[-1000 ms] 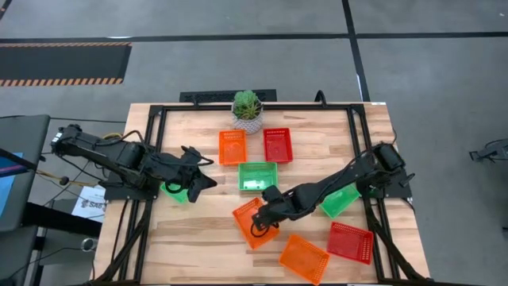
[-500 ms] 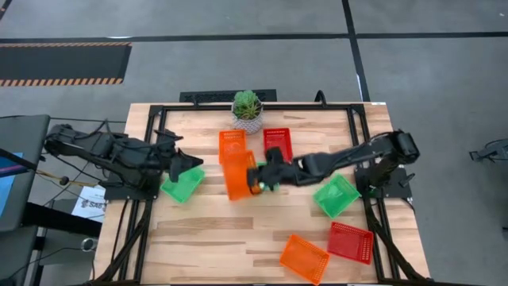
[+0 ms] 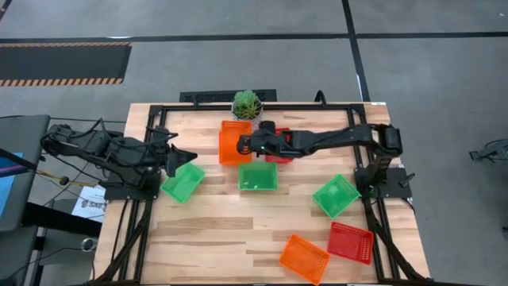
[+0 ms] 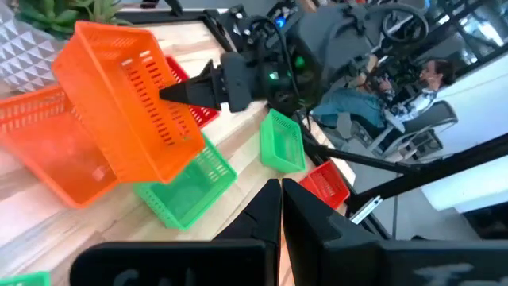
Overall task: Stack baskets by color
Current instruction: Stack the bottom left orange bin on the top orange bin
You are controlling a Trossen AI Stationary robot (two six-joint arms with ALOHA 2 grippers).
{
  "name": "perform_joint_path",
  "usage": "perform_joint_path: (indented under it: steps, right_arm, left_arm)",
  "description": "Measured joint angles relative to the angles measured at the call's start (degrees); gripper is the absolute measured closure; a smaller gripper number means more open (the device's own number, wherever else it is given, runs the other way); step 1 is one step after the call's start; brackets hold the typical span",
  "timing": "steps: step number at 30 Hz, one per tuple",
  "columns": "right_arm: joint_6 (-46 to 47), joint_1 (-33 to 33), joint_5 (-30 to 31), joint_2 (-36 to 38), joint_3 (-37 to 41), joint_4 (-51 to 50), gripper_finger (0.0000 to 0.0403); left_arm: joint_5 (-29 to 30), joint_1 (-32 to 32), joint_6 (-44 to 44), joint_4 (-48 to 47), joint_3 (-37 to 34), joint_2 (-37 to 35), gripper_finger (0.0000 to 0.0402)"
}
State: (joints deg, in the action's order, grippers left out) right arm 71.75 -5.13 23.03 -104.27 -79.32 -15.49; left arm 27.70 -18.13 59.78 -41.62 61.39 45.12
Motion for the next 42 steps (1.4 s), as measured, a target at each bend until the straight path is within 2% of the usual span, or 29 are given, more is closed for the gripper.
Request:
perform_joint_path:
  steps: [8, 19, 29, 37, 42]
  right_arm:
    - [0.2, -1.9, -3.0, -3.7, 0.0, 5.0, 0.04]
    - [-1.6, -4.7, -3.7, -4.0, 0.0, 4.5, 0.04]
    - [-2.4, -3.6, -4.4, -7.9, -0.8, 6.9, 0.0397]
    - [-7.8, -4.8, -3.7, -7.8, -3.5, 3.7, 0.0397]
    - [-7.5, -5.6, -4.6, -7.8, -3.5, 3.2, 0.0388]
  left_arm:
    - [0.2, 0.0, 0.9, -3.0, 0.0, -0.1, 0.0401]
    - [1.2, 0.0, 0.9, -3.7, 0.0, -0.1, 0.0401]
    - [1.6, 0.0, 0.9, -4.6, 0.0, -0.2, 0.0401]
    - [1.7, 0.0, 0.9, -5.2, 0.0, -0.1, 0.0401]
    - [1.7, 0.0, 1.0, -5.2, 0.0, -0.2, 0.0401]
